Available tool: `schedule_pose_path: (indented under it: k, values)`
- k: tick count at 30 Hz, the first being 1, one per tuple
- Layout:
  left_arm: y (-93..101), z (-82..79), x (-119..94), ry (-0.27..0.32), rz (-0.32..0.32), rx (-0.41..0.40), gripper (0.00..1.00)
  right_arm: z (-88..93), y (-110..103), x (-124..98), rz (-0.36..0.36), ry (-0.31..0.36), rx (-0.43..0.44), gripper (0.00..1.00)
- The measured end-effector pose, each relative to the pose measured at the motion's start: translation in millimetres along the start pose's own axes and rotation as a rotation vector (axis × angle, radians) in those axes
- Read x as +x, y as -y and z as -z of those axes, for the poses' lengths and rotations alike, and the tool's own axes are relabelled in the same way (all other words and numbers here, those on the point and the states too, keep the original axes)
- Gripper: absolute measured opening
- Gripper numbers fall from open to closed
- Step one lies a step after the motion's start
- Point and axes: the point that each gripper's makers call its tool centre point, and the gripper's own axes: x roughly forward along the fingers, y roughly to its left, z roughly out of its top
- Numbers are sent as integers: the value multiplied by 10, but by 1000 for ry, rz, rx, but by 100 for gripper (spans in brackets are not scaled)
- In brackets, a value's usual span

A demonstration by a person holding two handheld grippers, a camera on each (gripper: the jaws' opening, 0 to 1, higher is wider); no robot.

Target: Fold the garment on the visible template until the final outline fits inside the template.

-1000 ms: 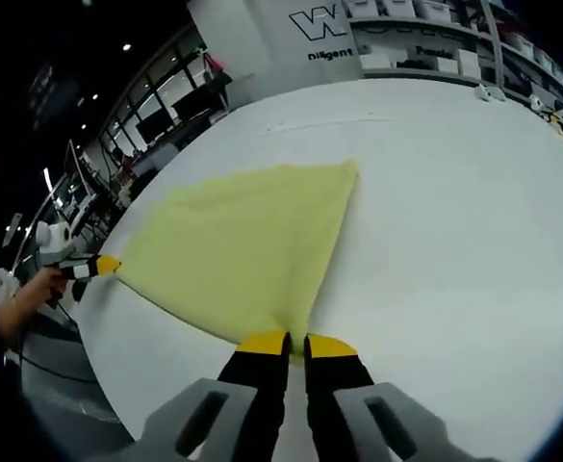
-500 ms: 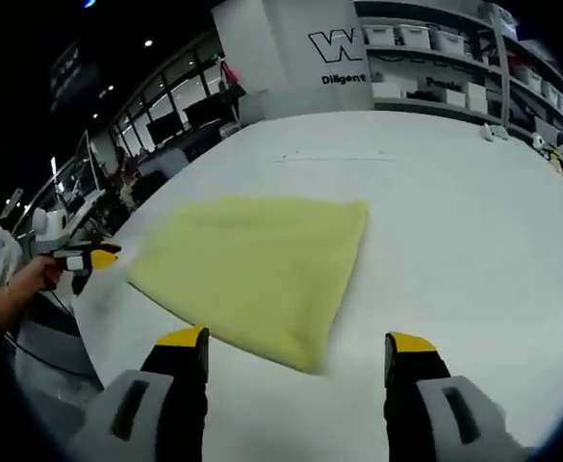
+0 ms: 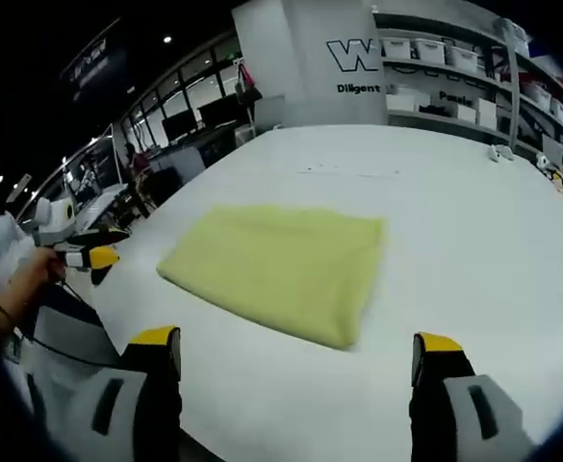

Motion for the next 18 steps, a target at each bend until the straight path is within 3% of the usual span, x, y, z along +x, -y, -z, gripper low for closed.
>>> schedule_pose_path:
  k: [8, 18]
  values:
    - [114, -29, -186, 8, -8, 12, 99, 20, -182, -230, -19, 15, 4, 99]
    - [240, 87, -366, -13, -26, 5, 99, 106, -303, -380, -23, 31, -2, 99]
